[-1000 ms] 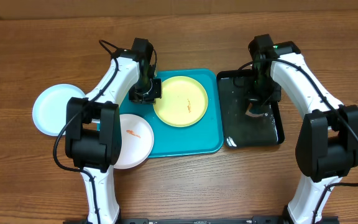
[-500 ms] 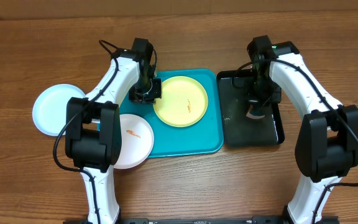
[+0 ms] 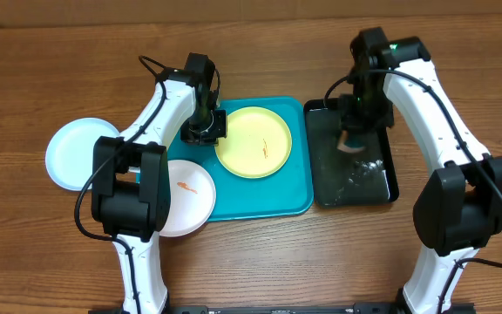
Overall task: Clean dirty plates on tray and stack at the side
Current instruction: 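Lift the green sponge out of the black tray with the right gripper, then carry the sponge with the right gripper onto the yellow plate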
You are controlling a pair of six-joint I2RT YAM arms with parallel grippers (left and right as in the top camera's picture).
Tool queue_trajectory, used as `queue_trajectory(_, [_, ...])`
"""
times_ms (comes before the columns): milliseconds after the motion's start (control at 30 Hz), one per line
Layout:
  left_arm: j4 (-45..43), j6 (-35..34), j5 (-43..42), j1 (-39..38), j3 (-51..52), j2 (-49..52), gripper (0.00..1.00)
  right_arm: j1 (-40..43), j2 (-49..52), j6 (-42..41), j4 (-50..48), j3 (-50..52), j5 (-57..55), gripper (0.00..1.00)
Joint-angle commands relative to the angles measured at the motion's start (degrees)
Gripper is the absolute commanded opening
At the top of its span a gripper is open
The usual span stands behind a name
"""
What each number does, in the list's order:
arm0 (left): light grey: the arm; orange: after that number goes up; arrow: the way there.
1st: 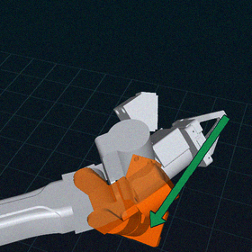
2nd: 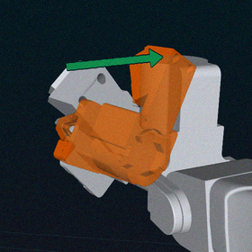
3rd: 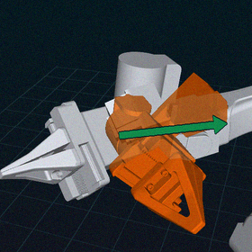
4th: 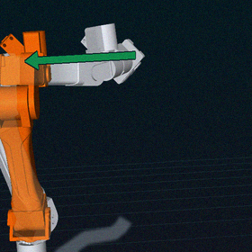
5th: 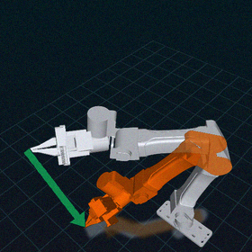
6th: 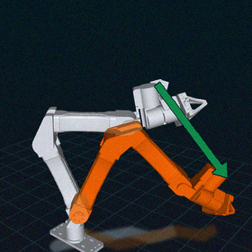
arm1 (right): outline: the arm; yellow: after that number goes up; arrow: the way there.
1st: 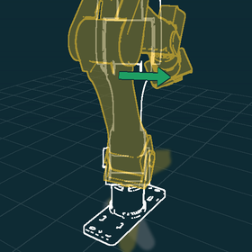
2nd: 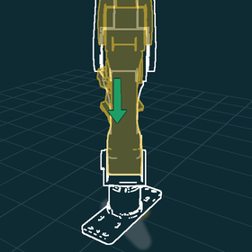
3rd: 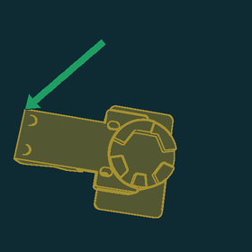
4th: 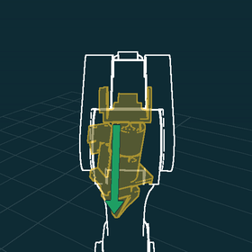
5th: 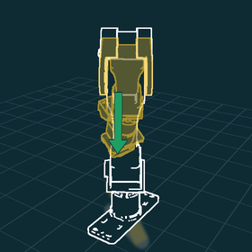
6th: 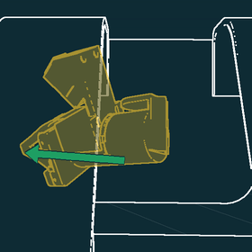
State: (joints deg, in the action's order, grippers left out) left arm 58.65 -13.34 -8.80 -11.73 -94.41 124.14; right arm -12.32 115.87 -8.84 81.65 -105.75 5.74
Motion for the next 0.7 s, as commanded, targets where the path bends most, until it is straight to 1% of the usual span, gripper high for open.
queue_trajectory(0, [-0.37,0.02,0.17,0.04,0.15,0.48,0.04,-2.58,-1.99,1.84,-1.07,-2.95,8.85,0.04])
queue_trajectory(100, [-0.39,0.02,0.20,0.02,0.15,0.48,0.04,-5.27,-1.97,1.81,-4.33,-2.97,14.69,0.04])
queue_trajectory(167, [-0.39,0.04,0.20,0.02,0.15,0.48,0.04,-7.34,-1.97,1.66,-6.75,-2.97,16.65,0.04])
queue_trajectory(333, [-0.39,0.04,0.20,0.02,0.15,0.48,0.04,-13.05,-1.49,1.25,-11.54,-2.95,15.91,0.04])
queue_trajectory(500, [-0.39,0.04,0.20,0.02,0.15,0.48,0.04,-18.12,0.39,-4.39,-15.58,-1.01,7.43,0.04])
queue_trajectory(667, [-0.42,0.04,0.20,0.02,0.15,0.48,0.04,-21.11,3.82,-7.45,-18.23,0.09,-0.92,0.04])
